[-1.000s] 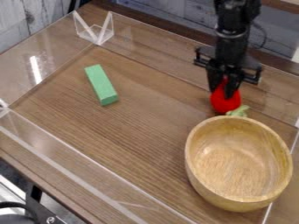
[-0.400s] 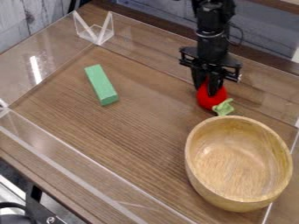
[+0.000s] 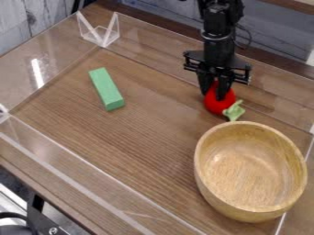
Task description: Move the red object to the right side of the table
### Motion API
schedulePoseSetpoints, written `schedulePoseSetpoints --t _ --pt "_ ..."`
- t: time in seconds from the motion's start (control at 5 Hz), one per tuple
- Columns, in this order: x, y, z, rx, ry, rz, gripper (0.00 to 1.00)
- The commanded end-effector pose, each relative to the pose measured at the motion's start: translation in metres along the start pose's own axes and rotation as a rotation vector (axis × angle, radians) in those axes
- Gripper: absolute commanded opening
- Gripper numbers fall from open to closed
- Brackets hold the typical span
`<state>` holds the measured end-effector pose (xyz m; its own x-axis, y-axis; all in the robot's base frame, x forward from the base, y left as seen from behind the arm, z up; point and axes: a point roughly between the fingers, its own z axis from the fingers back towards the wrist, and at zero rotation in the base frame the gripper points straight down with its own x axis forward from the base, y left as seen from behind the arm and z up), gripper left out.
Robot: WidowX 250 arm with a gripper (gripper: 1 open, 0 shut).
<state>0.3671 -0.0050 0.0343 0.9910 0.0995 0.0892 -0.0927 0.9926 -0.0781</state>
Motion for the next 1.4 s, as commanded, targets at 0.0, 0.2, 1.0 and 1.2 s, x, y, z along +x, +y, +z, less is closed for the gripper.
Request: schedulePoseSetpoints --t 0.0,0.2,1.0,1.2 --pt "0.005 0.011 0.015 0.026 -0.042 0.065 0.0" --pt "0.005 0.017 0.008 0.033 -0.043 0.077 0.0" --pt "0.005 0.018 -0.001 0.05 -0.04 0.023 0.0" --pt "0.002 0.006 -0.006 0.053 -0.045 0.025 0.0"
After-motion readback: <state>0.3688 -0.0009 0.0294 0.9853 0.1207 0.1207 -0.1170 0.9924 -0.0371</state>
